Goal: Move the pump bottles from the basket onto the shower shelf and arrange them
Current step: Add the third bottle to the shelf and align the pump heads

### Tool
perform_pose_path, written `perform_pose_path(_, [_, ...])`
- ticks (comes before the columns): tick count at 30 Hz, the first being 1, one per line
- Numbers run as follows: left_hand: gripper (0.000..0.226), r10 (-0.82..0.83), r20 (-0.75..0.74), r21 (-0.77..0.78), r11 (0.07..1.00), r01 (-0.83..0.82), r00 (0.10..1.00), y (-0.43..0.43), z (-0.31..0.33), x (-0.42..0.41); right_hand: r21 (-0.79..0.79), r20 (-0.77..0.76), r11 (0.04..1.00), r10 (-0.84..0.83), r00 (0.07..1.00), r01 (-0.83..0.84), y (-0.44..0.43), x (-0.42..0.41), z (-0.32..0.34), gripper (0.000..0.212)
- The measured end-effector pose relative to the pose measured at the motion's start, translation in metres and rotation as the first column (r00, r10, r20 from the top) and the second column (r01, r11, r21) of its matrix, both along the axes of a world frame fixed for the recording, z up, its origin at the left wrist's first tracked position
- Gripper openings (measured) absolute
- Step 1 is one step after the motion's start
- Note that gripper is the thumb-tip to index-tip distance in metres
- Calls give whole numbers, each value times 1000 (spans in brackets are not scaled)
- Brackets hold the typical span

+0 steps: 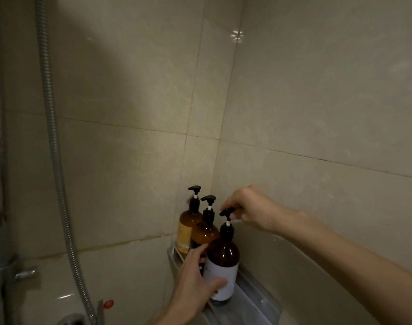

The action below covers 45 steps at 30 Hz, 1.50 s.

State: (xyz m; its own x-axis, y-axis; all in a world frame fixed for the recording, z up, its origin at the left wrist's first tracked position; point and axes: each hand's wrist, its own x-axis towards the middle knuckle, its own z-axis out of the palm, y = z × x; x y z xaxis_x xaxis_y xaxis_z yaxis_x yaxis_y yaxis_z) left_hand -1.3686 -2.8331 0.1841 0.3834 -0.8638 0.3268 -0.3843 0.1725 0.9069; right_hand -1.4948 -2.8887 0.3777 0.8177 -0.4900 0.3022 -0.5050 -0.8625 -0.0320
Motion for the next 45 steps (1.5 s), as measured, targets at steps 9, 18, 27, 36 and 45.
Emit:
perform_pose_path(9, [91, -14, 64, -53, 998, 17, 998, 2, -1, 3, 1, 11, 1000, 1, 1000, -1, -2, 1, 0, 31])
perform_pose_path(18, [92, -40, 128, -43, 998, 45, 991, 1, -4, 8, -10, 25, 1000, -25, 999, 26, -5, 2, -6, 34])
perform_pose_path(27, [59, 94, -10, -145, 985, -94, 996, -5, 2, 46, 373, 399, 916, -304, 865, 150, 22, -20, -79, 80])
perform_pose_path(36, [82, -16, 125, -79, 996, 26, 992, -29, 3, 72, 708, 313, 700, -429, 847, 93, 26, -20, -140, 83])
perform_pose_path(45, [84, -71, 108, -87, 993, 80, 992, -38, -3, 61, 734, 366, 676, -481, 797, 71, 11, -19, -158, 72])
